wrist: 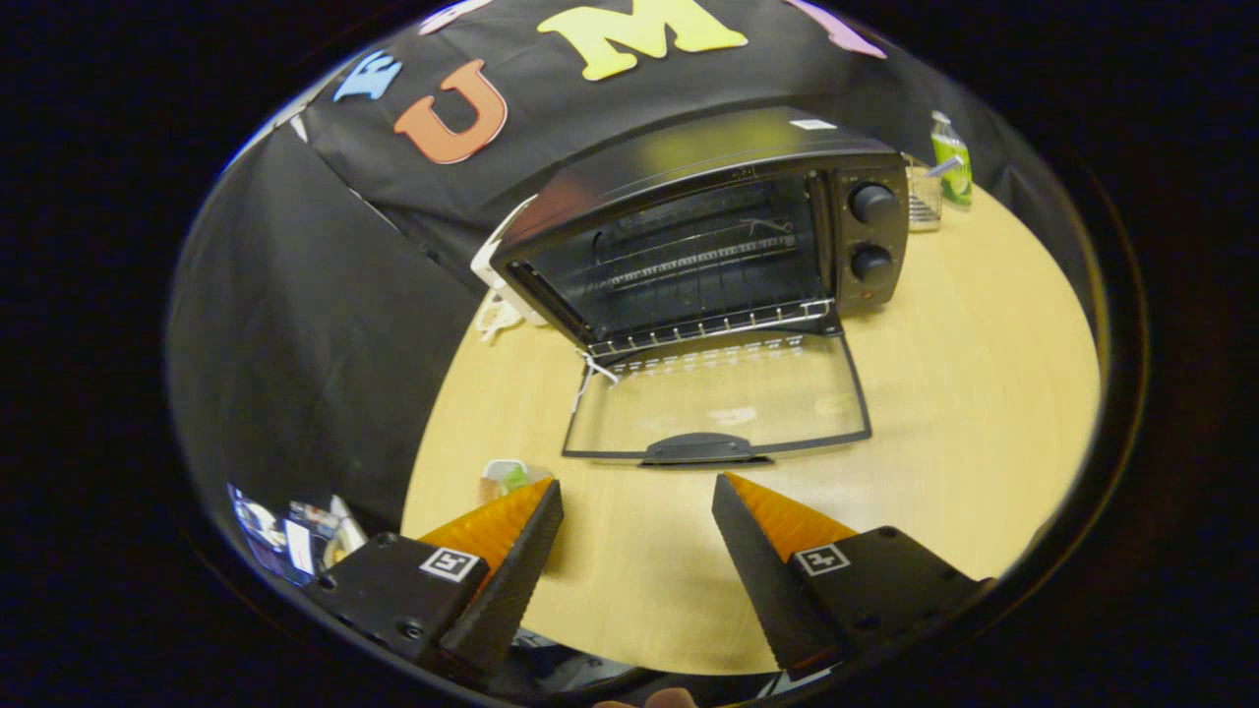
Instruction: Open the toaster oven, put the food inside, and close the toaster oven door.
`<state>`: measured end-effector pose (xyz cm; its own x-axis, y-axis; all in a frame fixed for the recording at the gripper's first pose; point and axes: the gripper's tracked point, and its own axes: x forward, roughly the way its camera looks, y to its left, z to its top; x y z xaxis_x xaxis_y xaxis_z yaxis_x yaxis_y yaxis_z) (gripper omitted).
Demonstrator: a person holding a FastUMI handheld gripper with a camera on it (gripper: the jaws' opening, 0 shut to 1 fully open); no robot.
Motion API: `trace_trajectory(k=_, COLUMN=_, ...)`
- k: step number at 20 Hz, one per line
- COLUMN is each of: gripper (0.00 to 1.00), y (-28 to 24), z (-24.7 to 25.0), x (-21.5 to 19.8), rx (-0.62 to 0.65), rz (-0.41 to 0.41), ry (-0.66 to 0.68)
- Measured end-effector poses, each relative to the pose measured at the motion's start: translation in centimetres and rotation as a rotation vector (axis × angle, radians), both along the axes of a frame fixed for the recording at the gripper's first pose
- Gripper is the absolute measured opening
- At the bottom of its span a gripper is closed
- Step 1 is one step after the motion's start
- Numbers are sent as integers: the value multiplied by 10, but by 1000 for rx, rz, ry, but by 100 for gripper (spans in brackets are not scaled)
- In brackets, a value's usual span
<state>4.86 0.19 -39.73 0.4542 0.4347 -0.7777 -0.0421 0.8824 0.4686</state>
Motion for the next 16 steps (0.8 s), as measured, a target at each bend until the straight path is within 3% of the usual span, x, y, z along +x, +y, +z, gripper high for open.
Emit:
trace_trajectory(k=5, gripper=100, y=60, z=24, x=-19, rx=273, rz=109, ry=165)
trace_trajectory(k=10, gripper=99, y=90, z=-9, x=-37, rx=263, rz=171, ry=294)
trace_trajectory(k=16, gripper=86, y=116, z=-47, x=-45, rx=218, rz=234, ry=372)
